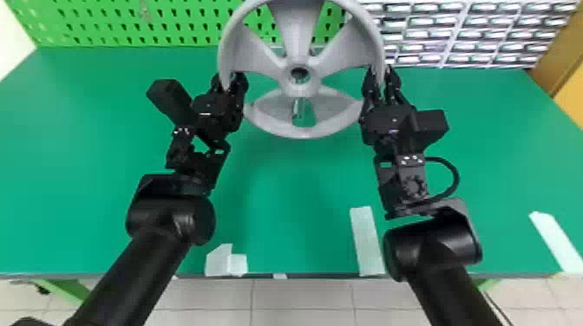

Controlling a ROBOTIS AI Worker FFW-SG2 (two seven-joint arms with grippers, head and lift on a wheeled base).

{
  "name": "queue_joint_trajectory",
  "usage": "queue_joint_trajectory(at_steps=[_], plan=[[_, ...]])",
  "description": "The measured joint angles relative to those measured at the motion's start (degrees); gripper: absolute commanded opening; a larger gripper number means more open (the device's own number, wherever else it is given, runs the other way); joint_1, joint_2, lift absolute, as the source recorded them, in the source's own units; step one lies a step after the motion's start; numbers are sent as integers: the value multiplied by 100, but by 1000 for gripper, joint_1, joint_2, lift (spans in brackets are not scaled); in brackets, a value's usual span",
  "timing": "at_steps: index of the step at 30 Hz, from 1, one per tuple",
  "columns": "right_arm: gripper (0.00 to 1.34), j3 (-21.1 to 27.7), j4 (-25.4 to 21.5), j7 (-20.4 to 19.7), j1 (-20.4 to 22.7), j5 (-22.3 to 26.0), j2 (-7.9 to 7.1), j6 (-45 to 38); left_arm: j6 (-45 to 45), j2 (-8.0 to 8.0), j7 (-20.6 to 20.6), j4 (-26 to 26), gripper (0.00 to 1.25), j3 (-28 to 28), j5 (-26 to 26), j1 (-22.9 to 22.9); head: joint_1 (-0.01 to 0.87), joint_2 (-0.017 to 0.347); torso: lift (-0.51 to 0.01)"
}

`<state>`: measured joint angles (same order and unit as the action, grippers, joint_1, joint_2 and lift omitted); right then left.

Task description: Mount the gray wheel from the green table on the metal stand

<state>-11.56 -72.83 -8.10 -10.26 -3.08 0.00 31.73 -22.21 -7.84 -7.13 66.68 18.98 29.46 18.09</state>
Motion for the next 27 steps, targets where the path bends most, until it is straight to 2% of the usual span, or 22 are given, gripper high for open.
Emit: queue_joint_trajectory(at_steps=[19, 27], plan=[[278, 17, 309, -50, -276, -22, 0, 112, -198, 42, -211, -704, 359, 83, -11, 368, 868, 52, -93], [278, 68, 385, -83, -344, -64, 0, 123, -228, 60, -211, -840, 359, 51, -44, 450, 868, 52, -93]])
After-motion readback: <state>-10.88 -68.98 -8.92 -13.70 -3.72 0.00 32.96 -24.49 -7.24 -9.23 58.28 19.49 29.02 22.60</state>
